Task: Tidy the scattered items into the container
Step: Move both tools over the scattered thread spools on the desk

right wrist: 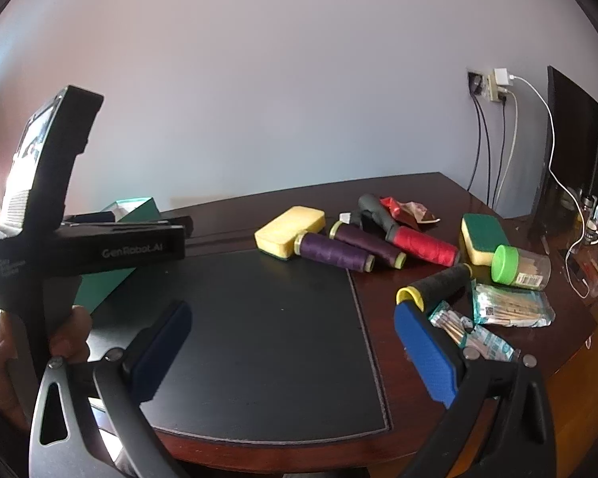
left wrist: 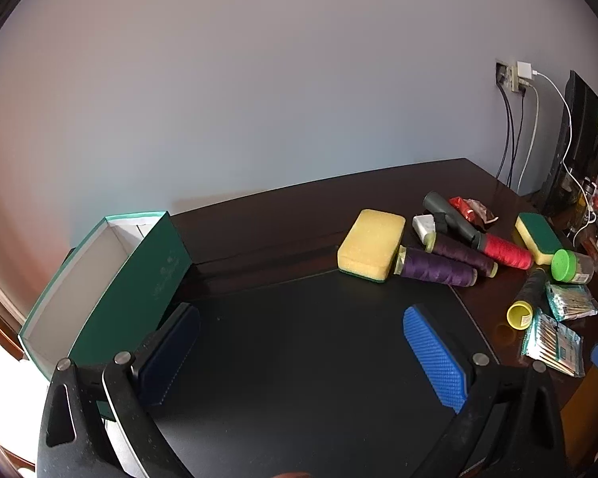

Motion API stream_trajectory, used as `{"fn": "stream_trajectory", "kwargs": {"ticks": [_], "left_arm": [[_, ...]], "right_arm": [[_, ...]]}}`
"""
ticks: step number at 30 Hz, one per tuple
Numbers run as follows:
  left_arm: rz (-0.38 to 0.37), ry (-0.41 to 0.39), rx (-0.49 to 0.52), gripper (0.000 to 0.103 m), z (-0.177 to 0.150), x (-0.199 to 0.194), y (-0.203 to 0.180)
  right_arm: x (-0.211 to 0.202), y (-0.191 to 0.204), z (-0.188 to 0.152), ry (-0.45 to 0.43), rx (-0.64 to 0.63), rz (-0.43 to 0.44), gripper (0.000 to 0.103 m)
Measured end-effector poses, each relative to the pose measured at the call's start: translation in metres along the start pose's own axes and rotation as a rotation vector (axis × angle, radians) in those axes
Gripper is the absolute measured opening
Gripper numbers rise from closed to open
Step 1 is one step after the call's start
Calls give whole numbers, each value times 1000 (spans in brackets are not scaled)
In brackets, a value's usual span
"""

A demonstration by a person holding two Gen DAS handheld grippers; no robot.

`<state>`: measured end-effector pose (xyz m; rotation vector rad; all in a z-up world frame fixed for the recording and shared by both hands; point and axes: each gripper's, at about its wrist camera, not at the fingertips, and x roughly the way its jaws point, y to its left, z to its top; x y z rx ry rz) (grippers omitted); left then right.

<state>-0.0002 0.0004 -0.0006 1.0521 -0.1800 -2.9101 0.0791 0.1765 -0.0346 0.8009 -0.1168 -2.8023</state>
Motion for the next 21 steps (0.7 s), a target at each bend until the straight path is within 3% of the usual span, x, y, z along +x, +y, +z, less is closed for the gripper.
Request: {"fn": "stream_trajectory", "kwargs": {"ticks": [8,21], "left_arm": [[-17,8,8,103,-2,17,-26],[-136,19,25,103,12,31,-43]], "right_arm": [[3,-5,4,-8,24,-5,103],[3,-27,15,-24,-4,-84,103]]}}
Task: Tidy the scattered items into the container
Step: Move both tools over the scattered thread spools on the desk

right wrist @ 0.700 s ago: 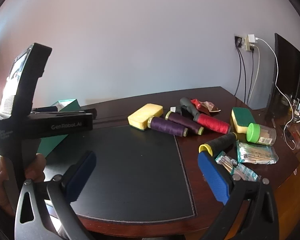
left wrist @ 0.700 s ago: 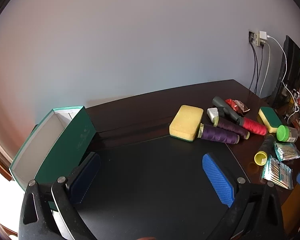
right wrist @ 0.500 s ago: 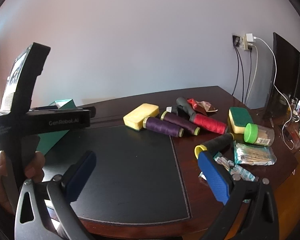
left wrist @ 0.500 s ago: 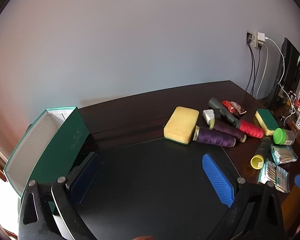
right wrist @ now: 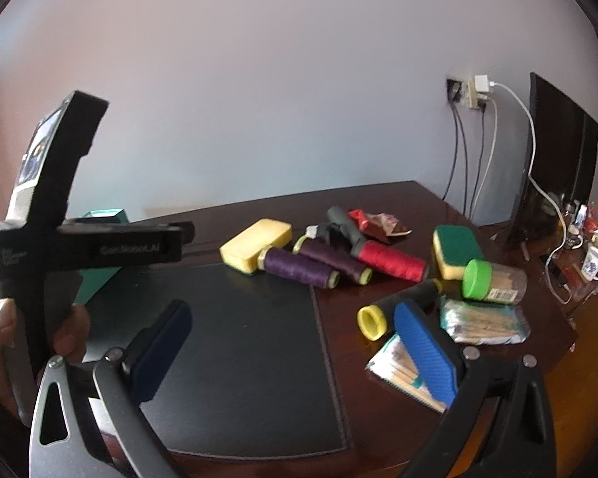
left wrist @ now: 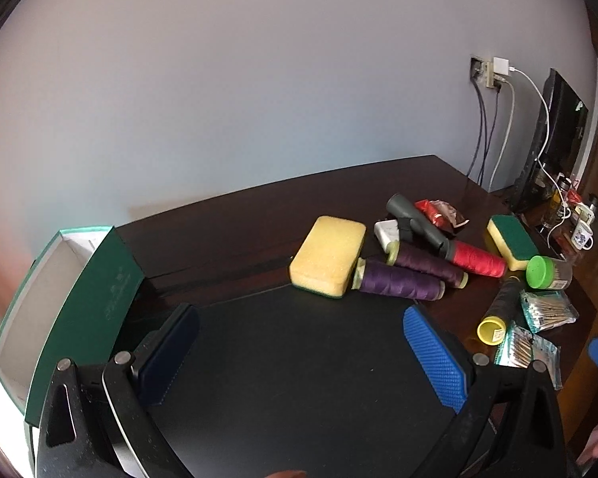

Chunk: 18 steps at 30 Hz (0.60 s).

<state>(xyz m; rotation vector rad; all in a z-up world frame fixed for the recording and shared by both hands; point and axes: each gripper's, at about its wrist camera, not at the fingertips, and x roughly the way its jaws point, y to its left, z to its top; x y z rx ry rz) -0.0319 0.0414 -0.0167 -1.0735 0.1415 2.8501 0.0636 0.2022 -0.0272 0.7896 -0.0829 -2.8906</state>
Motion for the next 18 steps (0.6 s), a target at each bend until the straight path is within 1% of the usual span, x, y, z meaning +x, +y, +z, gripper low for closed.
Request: {"fn": "stream_trajectory", "kwargs": {"ticks": [10,18], "left_arm": [[-15,6,-3,103,8,6,-1],[-30,-2,18,103,12,8,-16]], "right_arm": [[3,-25,19,-19,5,-84,103],[8,-42,25,-19,13,-138,103]]}}
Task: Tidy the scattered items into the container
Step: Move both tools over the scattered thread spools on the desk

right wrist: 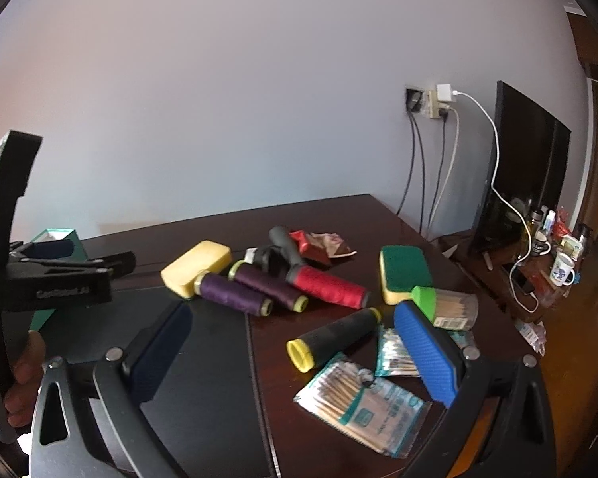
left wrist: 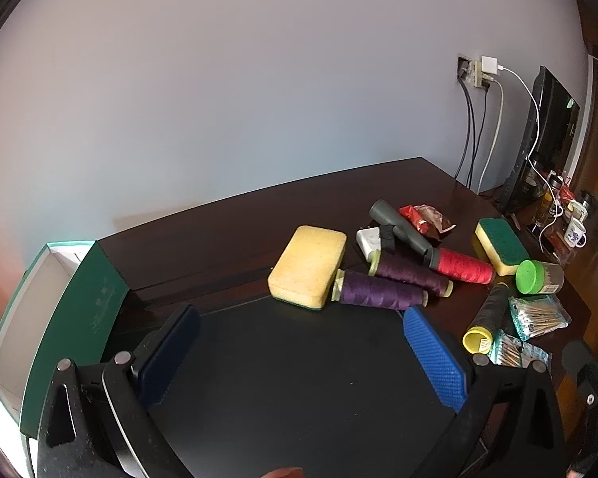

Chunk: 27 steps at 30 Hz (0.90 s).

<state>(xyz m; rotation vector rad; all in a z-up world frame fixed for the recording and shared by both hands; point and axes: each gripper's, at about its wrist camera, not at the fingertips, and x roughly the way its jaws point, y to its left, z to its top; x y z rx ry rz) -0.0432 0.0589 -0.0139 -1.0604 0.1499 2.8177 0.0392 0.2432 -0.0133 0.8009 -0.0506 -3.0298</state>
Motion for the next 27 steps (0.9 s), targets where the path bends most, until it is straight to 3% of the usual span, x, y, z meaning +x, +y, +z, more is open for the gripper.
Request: {"fn": "stream_trajectory", "kwargs": {"ticks": [27], "left_arm": [[-12,45,18,103,6,28,-20]], "right_arm": [[18,-27,6,10,16,-26,103]]}}
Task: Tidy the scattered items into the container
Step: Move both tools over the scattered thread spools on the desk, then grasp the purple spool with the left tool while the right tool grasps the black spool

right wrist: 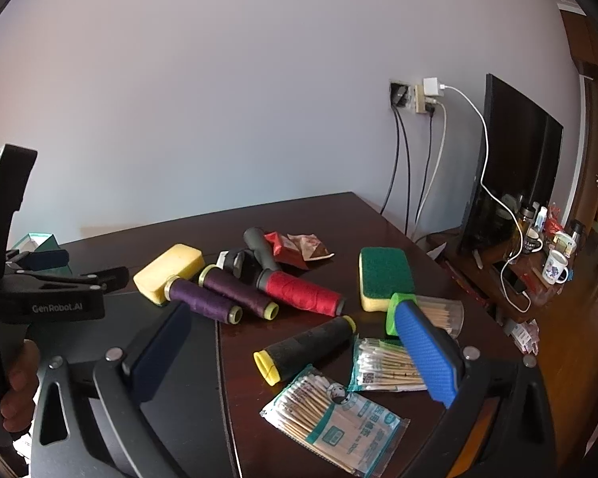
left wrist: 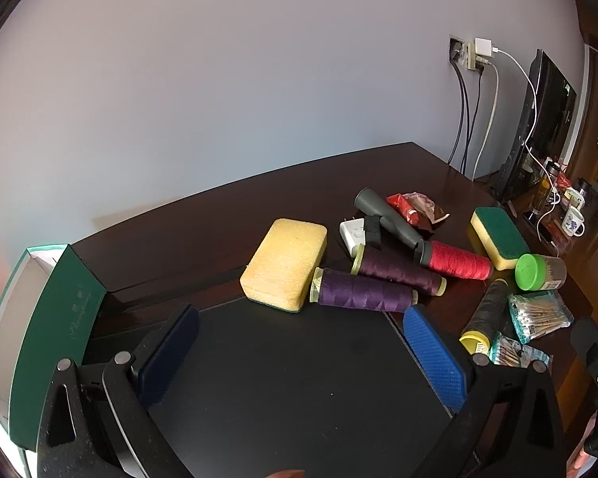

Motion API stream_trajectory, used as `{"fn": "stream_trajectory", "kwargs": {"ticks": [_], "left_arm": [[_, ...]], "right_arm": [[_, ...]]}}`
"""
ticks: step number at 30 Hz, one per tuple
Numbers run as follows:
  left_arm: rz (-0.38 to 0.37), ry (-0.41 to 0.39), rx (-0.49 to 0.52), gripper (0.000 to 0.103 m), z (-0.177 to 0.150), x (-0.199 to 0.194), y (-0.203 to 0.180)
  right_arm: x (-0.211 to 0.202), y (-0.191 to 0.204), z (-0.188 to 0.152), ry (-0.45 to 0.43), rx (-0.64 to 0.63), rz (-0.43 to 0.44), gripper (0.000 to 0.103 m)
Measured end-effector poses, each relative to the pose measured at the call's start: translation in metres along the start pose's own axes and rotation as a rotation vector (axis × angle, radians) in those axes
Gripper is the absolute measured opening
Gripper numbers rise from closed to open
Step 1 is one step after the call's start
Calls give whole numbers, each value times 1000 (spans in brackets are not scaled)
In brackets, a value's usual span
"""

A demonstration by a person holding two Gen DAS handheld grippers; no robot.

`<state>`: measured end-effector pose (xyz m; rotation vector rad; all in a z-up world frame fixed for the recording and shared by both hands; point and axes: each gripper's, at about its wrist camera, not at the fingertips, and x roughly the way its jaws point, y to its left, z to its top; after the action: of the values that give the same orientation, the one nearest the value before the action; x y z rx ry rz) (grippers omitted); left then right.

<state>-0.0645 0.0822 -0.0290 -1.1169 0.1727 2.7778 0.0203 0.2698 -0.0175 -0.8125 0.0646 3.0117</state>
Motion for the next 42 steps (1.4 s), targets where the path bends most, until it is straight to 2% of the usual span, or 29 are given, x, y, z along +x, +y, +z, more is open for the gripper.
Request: {"fn": "stream_trajectory", "kwargs": {"ticks": [10,18,23,31,35,39,42], "left_arm": [[-2,45,-47,103,-1,9,7],[0,43,-17,103,-4,6,6],[-64,118,-34,103,-9,21,9],[-170,224,-48,103,-11,49,-15],[-249,297,-99,103,-4,62,-23],[-298,397,-167,103,2,78,-28],[-336,450,-207,103,5,87,-30]], "right_arm": [[-4,-4,4,-17,-3,-11,103],[-6,-8,4,-21,-7,-19,103],[-3,-15,1,-19,0,-16,103],[21,-44,14,20,-22,65,103],[44,-71,27,103,-9,74,103],[74,-93,36,269,103,201,103],[82,-112,40,294,168,201,103]]}}
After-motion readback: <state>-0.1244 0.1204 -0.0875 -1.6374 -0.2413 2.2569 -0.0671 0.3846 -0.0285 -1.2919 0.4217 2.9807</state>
